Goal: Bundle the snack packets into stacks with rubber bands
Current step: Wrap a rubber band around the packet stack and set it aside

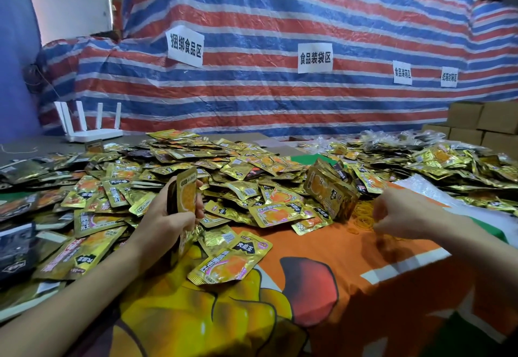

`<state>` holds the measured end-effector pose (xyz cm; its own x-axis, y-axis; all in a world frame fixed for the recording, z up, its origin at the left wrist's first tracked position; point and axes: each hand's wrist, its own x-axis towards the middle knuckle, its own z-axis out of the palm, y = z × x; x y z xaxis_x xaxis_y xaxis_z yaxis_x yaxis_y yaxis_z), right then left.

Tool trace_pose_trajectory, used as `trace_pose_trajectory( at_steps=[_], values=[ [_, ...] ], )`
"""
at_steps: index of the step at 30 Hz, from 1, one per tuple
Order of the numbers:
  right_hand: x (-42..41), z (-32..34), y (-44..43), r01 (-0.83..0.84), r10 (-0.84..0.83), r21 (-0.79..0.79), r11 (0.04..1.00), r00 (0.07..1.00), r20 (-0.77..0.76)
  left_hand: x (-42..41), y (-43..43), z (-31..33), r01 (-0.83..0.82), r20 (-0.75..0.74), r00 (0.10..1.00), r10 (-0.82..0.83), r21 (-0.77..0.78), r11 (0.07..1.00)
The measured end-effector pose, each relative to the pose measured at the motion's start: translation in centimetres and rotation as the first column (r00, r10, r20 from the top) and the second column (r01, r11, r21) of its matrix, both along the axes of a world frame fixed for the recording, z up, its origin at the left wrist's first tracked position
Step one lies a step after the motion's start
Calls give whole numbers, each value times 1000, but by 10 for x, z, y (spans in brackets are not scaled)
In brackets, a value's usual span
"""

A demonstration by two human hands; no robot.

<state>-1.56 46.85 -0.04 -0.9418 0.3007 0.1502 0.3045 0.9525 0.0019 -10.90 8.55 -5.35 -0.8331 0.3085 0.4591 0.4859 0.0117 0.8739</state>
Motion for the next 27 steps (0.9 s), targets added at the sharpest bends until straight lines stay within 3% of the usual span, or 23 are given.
trace_pose_trajectory(
  at_steps=[2, 8, 13, 19, 27],
  values=[
    [1, -5, -1, 17, -13, -43, 999, 994, 111, -1, 0, -1, -1, 3, 1000, 1, -7, 1000],
    [-1, -10, -2, 47, -53, 50, 998, 991, 124, -2, 0, -2, -1, -1, 1000, 1, -12, 1000],
    [-2, -2, -4, 17, -14, 15, 1000, 983, -185, -1, 1, 0, 1, 1, 1000, -1, -8, 1000],
    [-6, 3, -11, 2, -35, -156, 988, 978, -206, -1, 0, 1, -5, 11, 1000, 5, -3, 1000],
    [-25, 10, -62, -273, 162, -145, 951, 840, -518, 4, 2, 5, -16, 26, 1000, 16, 27, 1000]
  ],
)
